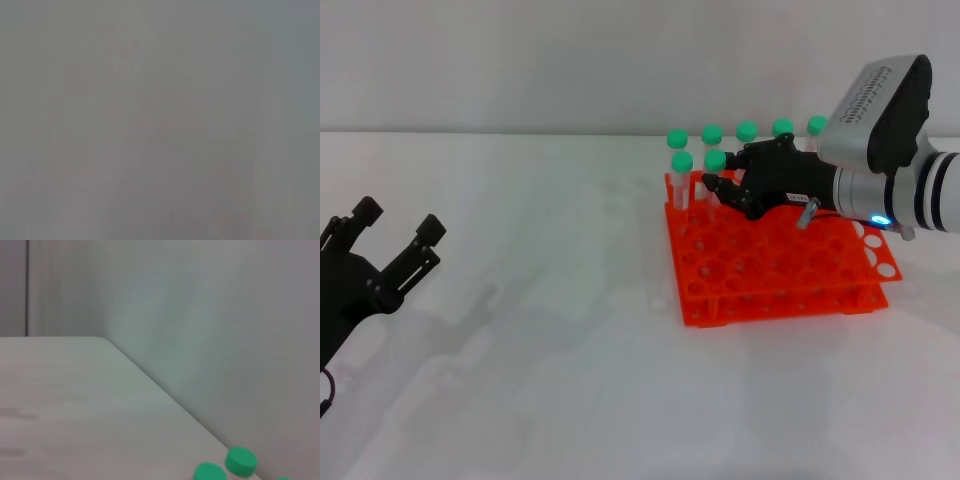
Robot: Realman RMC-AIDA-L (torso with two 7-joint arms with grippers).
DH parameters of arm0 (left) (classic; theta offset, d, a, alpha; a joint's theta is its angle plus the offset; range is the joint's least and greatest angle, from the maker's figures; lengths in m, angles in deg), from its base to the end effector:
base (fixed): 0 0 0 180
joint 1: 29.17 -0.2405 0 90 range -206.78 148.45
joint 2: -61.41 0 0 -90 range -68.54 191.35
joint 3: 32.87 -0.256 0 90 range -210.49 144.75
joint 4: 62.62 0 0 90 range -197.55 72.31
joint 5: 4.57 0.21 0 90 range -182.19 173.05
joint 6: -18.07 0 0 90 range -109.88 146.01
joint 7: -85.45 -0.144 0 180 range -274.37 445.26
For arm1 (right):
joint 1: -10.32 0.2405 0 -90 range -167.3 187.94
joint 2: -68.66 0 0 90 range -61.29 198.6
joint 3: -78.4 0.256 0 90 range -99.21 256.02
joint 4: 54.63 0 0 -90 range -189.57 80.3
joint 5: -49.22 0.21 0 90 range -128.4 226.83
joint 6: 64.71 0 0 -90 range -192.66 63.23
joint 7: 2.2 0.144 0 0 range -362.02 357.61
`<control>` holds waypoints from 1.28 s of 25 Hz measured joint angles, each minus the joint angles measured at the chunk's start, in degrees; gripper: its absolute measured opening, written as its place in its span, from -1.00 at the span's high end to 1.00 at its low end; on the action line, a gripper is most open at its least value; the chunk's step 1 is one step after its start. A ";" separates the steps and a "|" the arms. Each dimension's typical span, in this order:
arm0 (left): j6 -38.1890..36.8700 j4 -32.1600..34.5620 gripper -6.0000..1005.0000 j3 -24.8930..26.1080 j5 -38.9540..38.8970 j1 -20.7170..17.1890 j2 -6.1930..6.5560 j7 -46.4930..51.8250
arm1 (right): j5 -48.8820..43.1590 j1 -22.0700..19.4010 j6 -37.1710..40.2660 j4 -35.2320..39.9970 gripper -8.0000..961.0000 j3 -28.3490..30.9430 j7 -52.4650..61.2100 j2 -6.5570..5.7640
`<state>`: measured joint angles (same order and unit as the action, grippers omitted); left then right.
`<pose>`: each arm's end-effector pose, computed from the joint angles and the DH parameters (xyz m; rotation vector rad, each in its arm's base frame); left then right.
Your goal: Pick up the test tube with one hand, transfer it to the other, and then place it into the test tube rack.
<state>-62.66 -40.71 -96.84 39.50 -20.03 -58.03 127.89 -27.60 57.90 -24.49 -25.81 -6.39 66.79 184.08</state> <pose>-0.3361 0.2634 0.0192 -1.8117 -0.5790 -1.0241 0.1659 0.4488 -0.0526 -2.4959 0.1958 0.3608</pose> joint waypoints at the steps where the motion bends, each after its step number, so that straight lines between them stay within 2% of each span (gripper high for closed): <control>1: 0.00 -0.01 -0.77 -0.02 0.00 0.02 0.00 0.00 | 0.00 -0.02 -0.35 0.00 0.32 -0.01 -0.01 0.06; 4: -0.02 -0.03 -0.77 -0.08 0.02 0.18 0.00 0.00 | 0.02 -0.17 -1.06 0.00 0.31 -0.08 -0.23 0.32; 15: -0.19 -0.03 -0.77 0.01 0.05 0.79 0.00 0.00 | 2.06 -2.47 -0.41 2.59 -0.17 0.49 -0.39 0.12; 16: -0.24 -0.03 -0.77 0.05 0.05 0.82 0.00 0.00 | 2.08 -3.06 -0.10 3.32 -0.28 0.49 -0.37 0.10; 18: -0.29 -0.03 -0.77 0.13 0.05 0.92 0.02 0.00 | 2.10 -4.86 1.24 5.29 -0.50 0.50 -0.15 0.03; 24: -0.14 -0.04 -0.77 0.45 0.02 1.66 0.22 0.00 | 3.18 -12.00 8.00 11.93 -0.49 1.05 0.26 -0.18; 28: 0.03 -0.38 -0.77 2.14 -0.09 2.56 0.26 0.00 | 3.68 -18.01 15.12 15.90 -0.49 4.66 -0.07 -0.08; 32: 0.16 -1.34 -0.77 5.18 -0.19 3.75 0.27 0.01 | 6.71 -23.40 23.14 16.69 -0.48 8.83 -2.85 -0.05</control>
<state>-62.49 -42.05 -91.66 39.31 -16.28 -57.76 127.91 -20.89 34.51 -1.35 -9.12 2.44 63.93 184.03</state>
